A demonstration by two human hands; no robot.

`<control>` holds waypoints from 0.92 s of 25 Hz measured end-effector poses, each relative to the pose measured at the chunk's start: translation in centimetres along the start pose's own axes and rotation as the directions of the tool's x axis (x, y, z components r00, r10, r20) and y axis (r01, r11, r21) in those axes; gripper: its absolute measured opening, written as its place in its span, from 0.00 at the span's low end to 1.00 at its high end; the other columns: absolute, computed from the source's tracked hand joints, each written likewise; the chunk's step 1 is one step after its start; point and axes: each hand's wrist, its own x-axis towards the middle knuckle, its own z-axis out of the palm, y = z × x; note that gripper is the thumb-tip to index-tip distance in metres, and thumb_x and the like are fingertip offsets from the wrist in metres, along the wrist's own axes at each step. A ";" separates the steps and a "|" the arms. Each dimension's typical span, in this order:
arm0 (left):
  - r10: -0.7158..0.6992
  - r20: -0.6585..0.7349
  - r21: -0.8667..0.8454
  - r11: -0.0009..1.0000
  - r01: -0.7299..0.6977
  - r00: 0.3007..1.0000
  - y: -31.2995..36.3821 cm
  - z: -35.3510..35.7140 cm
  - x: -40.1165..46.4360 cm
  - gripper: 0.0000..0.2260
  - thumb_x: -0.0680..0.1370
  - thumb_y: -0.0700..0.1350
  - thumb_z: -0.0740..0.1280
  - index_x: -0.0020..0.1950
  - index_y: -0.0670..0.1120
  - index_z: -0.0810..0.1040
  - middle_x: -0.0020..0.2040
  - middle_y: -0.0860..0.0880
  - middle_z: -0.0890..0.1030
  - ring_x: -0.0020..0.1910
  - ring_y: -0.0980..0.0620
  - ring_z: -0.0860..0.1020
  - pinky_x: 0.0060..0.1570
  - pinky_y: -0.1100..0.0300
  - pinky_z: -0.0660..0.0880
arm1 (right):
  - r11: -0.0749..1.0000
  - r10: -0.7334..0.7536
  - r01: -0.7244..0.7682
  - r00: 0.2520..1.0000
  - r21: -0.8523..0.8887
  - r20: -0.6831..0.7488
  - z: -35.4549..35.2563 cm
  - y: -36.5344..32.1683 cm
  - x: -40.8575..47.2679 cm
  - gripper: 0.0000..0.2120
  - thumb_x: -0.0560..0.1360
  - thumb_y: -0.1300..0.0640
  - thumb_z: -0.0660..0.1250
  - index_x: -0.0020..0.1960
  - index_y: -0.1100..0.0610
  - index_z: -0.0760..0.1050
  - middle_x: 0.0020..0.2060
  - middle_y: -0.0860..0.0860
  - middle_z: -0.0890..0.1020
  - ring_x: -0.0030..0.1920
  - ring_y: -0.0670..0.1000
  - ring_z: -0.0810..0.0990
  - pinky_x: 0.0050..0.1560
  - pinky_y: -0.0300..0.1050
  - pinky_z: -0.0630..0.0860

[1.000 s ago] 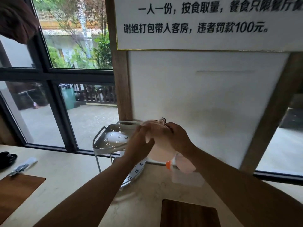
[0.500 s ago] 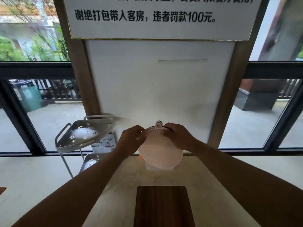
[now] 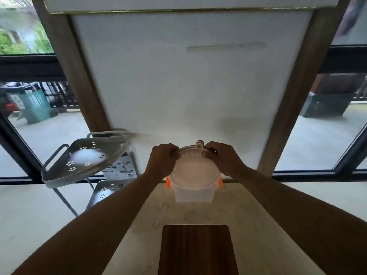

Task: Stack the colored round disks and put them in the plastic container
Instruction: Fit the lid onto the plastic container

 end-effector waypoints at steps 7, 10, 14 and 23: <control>-0.005 0.028 0.052 0.999 0.004 1.000 -4.7 7.4 5.4 0.08 0.76 0.39 0.66 0.48 0.47 0.84 0.42 0.48 0.86 0.41 0.47 0.81 0.44 0.54 0.76 | 0.998 0.009 -0.011 0.999 -0.063 -0.034 4.9 8.7 4.6 0.07 0.77 0.50 0.68 0.46 0.51 0.82 0.35 0.45 0.78 0.37 0.44 0.73 0.39 0.28 0.63; -0.048 0.054 0.059 0.997 0.045 0.997 -7.6 10.8 6.3 0.08 0.76 0.40 0.67 0.49 0.47 0.85 0.44 0.48 0.86 0.43 0.47 0.81 0.44 0.57 0.73 | 0.997 0.032 -0.032 0.999 -0.068 -0.001 7.7 11.9 5.3 0.08 0.76 0.50 0.69 0.38 0.45 0.78 0.29 0.42 0.72 0.35 0.43 0.71 0.39 0.29 0.63; -0.111 0.091 0.046 0.993 0.107 0.990 -11.1 15.3 6.5 0.07 0.77 0.41 0.67 0.51 0.46 0.84 0.46 0.46 0.86 0.45 0.45 0.82 0.46 0.56 0.74 | 0.993 0.090 -0.085 0.995 -0.086 0.054 11.3 16.0 5.7 0.05 0.75 0.48 0.68 0.45 0.48 0.82 0.34 0.47 0.79 0.39 0.48 0.76 0.39 0.36 0.65; -0.091 0.045 0.057 0.994 0.089 0.995 -14.5 21.2 7.1 0.07 0.79 0.40 0.65 0.52 0.42 0.83 0.46 0.40 0.85 0.47 0.38 0.79 0.47 0.49 0.74 | 0.988 0.138 -0.144 0.986 -0.063 -0.096 15.5 20.9 6.0 0.07 0.73 0.47 0.69 0.45 0.49 0.81 0.35 0.48 0.82 0.38 0.49 0.76 0.40 0.45 0.68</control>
